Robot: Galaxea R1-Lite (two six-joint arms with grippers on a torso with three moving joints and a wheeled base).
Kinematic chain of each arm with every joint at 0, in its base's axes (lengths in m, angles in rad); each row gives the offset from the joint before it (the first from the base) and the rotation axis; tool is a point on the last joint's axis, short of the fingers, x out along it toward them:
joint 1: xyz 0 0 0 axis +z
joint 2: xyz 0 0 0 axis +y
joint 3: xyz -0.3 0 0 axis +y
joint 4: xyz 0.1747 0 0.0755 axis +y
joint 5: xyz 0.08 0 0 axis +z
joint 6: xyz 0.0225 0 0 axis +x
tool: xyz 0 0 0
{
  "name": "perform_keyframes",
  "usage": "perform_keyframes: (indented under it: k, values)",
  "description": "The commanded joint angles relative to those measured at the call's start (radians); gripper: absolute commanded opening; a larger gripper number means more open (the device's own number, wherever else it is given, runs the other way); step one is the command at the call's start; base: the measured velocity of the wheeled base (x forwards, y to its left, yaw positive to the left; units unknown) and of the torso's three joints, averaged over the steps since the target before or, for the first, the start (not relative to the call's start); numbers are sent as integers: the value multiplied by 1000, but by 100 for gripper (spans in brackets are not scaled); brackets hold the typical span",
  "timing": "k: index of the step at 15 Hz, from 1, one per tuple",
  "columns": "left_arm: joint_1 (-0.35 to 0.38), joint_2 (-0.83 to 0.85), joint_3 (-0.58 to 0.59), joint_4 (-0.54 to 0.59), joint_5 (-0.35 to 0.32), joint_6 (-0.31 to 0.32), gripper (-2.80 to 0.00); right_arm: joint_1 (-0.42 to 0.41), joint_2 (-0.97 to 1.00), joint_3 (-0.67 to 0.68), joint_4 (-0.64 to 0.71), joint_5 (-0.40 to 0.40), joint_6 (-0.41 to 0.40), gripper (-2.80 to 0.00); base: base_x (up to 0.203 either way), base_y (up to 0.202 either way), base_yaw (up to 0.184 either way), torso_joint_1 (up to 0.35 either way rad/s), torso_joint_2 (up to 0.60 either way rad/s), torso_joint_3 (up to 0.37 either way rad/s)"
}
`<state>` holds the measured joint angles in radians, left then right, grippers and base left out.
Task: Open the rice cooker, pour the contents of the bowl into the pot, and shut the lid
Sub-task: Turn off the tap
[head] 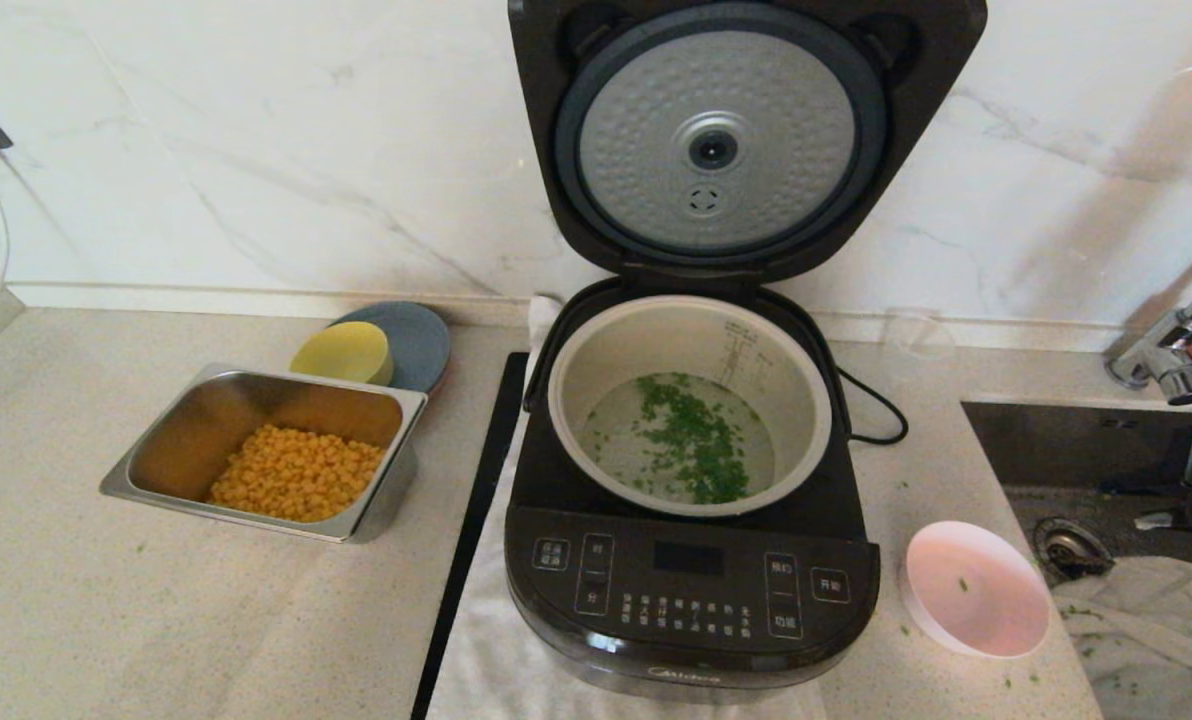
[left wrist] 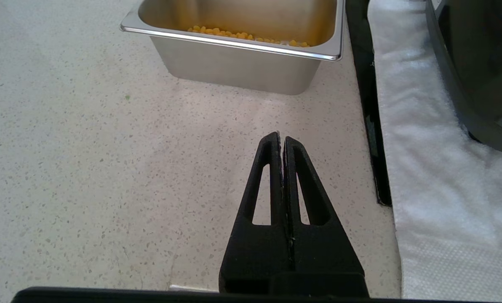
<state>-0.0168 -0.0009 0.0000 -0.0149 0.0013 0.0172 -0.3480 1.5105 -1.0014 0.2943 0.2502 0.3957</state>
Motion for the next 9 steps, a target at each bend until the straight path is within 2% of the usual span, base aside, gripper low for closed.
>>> perform_keyframes:
  k: [1,3,4,6,9]
  values:
    - [0,-1,8,0,0,0,-280,-11,-7,-17,-27,-163,1,-280,0,0,0,0,0,0]
    - [0,-1,8,0,0,0,-280,-35,38,-8,-143,-334,0,-280,0,0,0,0,0,0]
    - [0,-1,8,0,0,0,-280,-55,65,0,-212,-391,0,-280,0,0,0,0,0,0]
    - [0,-1,8,0,0,0,-280,-96,117,5,-315,-487,-9,-280,0,0,0,0,0,0]
    - [0,-1,8,0,0,0,-280,-110,195,6,-445,-606,-36,-280,0,0,0,0,0,0]
